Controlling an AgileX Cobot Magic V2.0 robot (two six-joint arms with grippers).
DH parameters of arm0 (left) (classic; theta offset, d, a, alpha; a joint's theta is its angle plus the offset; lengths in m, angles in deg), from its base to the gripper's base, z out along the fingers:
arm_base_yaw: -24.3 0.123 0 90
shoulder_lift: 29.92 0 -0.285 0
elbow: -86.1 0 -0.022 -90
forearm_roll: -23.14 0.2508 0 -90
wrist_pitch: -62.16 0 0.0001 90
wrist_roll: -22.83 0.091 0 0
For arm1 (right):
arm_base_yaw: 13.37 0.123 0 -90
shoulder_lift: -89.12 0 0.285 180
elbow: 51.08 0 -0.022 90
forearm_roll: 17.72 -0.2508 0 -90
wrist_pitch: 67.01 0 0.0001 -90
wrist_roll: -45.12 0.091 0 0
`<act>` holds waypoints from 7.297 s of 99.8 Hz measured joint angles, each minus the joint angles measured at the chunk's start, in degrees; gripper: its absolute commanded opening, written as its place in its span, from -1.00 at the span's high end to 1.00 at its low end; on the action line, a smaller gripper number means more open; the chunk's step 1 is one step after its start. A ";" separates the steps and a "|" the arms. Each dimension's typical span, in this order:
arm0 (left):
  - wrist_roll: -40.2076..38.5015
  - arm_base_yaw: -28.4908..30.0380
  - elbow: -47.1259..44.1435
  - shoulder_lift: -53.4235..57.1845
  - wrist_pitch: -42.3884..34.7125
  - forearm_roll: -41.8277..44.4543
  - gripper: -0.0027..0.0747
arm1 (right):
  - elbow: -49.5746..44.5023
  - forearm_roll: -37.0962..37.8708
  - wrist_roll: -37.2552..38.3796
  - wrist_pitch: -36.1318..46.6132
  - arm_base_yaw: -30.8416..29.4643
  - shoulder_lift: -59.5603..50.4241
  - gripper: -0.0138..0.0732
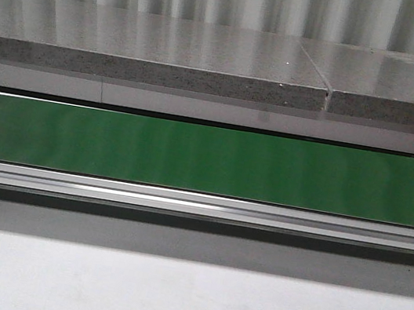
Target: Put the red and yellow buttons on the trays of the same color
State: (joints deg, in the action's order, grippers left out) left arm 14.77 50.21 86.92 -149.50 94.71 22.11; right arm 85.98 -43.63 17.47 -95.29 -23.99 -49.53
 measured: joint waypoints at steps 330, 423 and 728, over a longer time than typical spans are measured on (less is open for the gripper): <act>3.13 -37.09 -49.34 84.84 -6.95 2.04 -0.65 | 0.00 0.00 0.00 0.00 0.00 0.00 0.87; 3.13 -37.09 -54.87 98.31 -6.08 2.04 0.99 | 0.00 -0.95 0.00 -2.59 0.00 0.00 -0.02; 3.13 -37.18 -54.87 98.31 -6.08 2.04 0.99 | 39.54 -7.69 -1.45 2.11 -25.86 58.57 0.32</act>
State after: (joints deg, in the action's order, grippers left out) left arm 17.90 13.03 32.05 -51.19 88.64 24.15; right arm 125.52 -51.33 16.02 -93.19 -49.85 9.03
